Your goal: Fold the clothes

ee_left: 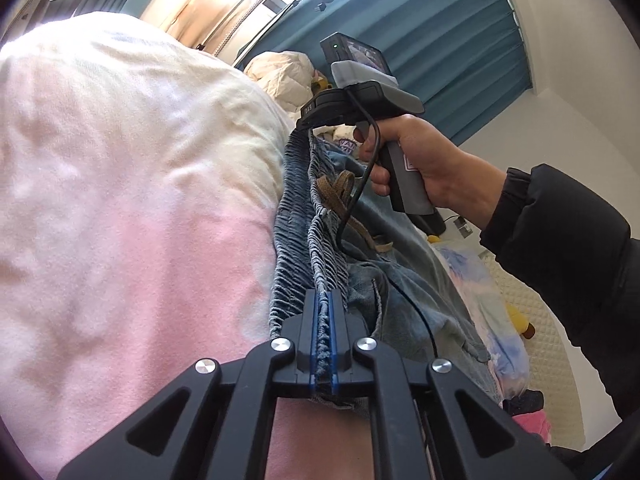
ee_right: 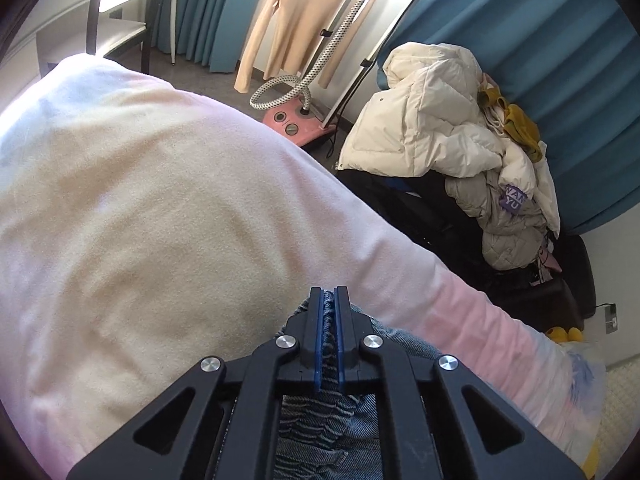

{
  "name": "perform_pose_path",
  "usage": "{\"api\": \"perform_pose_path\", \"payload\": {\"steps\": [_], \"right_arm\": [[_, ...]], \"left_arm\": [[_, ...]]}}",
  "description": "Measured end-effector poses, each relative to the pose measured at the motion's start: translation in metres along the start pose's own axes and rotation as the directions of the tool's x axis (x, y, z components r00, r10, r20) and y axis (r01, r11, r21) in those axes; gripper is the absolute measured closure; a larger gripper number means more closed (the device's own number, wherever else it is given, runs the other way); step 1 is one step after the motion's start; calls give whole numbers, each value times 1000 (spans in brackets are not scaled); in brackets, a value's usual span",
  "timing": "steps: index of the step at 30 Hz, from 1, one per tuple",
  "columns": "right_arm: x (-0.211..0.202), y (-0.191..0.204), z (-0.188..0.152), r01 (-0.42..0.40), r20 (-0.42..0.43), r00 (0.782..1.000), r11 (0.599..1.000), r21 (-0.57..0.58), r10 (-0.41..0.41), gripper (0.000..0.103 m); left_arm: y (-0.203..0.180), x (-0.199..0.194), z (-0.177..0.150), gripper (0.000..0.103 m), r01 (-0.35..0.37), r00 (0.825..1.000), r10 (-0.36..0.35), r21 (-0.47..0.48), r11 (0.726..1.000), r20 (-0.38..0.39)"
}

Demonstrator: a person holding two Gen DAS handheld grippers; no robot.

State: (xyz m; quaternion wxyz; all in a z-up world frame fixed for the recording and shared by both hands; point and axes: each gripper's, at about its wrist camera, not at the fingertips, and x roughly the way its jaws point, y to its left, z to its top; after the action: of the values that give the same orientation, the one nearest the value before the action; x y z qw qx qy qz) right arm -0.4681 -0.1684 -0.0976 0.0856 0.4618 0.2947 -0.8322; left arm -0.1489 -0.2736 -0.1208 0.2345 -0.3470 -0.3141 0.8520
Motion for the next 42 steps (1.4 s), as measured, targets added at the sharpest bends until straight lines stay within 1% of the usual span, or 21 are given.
{"api": "perform_pose_path", "payload": {"steps": [3,5,8,11,14,17,20,24,26,27,30,32,33,35,38,42], "right_arm": [[19,5,-5,-27,2,1000,1000,11,27,100],[27,7,-8,-52,11,999,998,21,52,102],[36,6,-12,-87,24,996,995,52,86,103],[34,0,-15,-120,59,992,990,78,116,102],[18,-7,-20,-165,119,981,983,82,155,101],[-6,-13,-27,-230,179,960,971,69,215,101],[-36,-26,-37,-264,218,945,962,71,243,101],[-78,-50,-53,-291,264,929,952,89,260,101],[-98,-64,-63,-304,283,922,946,110,264,100],[-107,-72,-68,-312,290,919,942,124,267,100],[-135,-92,-87,-329,312,911,931,157,269,100],[-155,-103,-103,-333,324,908,927,171,266,100],[-165,-109,-113,-329,329,908,928,176,259,100],[-185,-122,-133,-321,337,909,928,189,245,100],[-213,-142,-168,-315,341,911,924,219,230,100],[-251,-171,-222,-315,355,911,908,275,209,100]], "left_arm": [[2,7,-2,98,-46,999,46,4,999,-27],[6,11,-3,97,-58,998,58,-5,998,-40],[7,16,-3,96,-73,996,72,-7,997,-51],[7,16,-2,95,-77,996,77,1,997,-46],[8,16,-3,95,-73,997,73,6,997,-30],[7,14,-4,94,-84,996,84,23,996,-12],[3,9,-4,93,-106,994,107,44,993,-4],[-24,4,0,89,-205,979,206,123,971,9],[-41,-2,1,81,-245,969,247,173,954,11],[-49,-5,2,80,-264,964,268,193,945,10],[-70,-23,5,76,-301,953,304,195,934,14],[-89,-32,4,71,-339,939,343,216,916,21],[-99,-33,4,70,-351,935,354,225,909,27],[-121,-35,3,60,-353,934,355,243,904,35],[-154,-38,-2,59,-367,929,367,272,889,51],[-198,-46,-15,58,-366,929,365,307,879,64]]}}
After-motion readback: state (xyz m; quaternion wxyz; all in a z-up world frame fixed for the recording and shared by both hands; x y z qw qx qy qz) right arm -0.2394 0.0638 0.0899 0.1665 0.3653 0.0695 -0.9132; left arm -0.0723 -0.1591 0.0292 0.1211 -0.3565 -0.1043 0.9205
